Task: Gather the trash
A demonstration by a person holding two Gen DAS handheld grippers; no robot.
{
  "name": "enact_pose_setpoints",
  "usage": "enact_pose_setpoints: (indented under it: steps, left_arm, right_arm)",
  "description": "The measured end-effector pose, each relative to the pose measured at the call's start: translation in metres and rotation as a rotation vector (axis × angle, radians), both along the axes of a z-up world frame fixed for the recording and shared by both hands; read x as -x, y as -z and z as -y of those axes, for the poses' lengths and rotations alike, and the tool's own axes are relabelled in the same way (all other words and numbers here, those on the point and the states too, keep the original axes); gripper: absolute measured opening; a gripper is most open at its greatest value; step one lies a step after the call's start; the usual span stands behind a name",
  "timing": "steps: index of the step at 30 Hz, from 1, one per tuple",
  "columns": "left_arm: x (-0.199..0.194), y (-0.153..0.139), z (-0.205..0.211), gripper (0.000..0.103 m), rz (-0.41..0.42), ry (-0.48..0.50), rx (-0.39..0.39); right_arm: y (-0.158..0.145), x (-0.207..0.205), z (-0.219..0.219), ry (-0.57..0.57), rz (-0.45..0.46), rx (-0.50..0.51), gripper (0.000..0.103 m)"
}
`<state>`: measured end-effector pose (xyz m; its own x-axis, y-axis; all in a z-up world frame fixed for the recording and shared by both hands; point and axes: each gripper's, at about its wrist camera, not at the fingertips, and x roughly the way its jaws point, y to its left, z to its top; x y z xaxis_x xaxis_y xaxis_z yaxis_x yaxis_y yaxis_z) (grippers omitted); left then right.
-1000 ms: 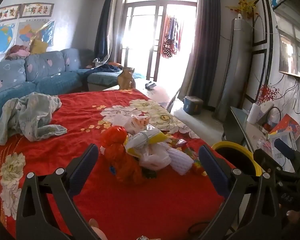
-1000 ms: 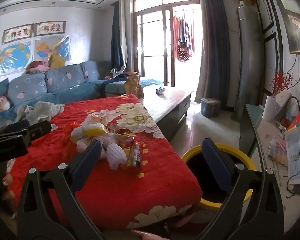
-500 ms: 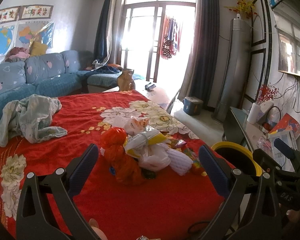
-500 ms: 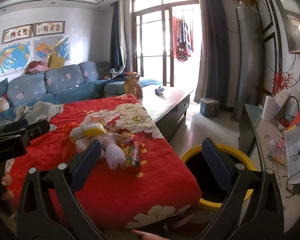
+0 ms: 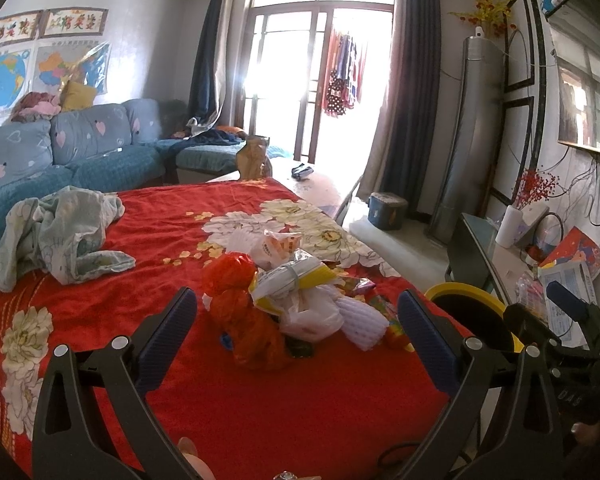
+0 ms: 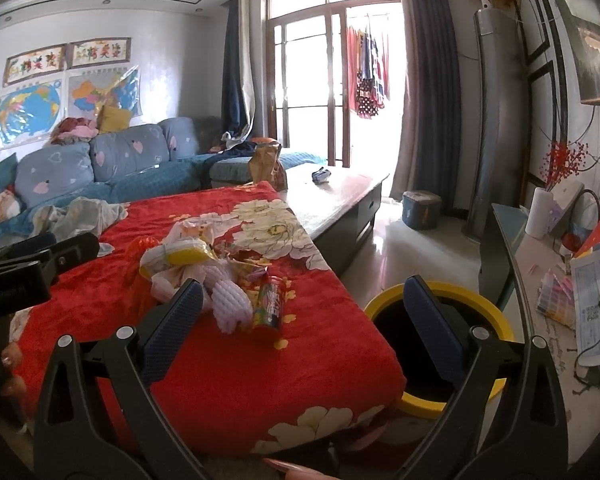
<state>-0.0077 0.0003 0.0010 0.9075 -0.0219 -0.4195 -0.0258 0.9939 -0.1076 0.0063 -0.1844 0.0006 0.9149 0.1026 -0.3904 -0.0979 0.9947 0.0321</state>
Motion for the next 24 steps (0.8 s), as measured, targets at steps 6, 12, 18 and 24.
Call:
enact_pose_setpoints:
  steps: [6, 12, 18, 24]
  left_arm:
    - [-0.001, 0.001, -0.003, 0.097, -0.009, 0.001, -0.001]
    - [-0.009, 0.01, -0.003, 0.097, -0.037, 0.01, 0.007]
    - [-0.02, 0.015, 0.003, 0.097, -0.059, 0.03, 0.012]
    - [-0.042, 0.016, 0.005, 0.097, -0.074, 0.041, 0.012]
  right_arm:
    - [0.003, 0.0, 0.0, 0.002, -0.004, 0.0, 0.092]
    - [0.008, -0.005, 0.004, 0.007, -0.024, -0.007, 0.092]
    - [0.013, -0.014, 0.007, 0.002, -0.051, -0.001, 0.092]
    - [0.013, -0.029, 0.013, 0.004, -0.079, 0.005, 0.092]
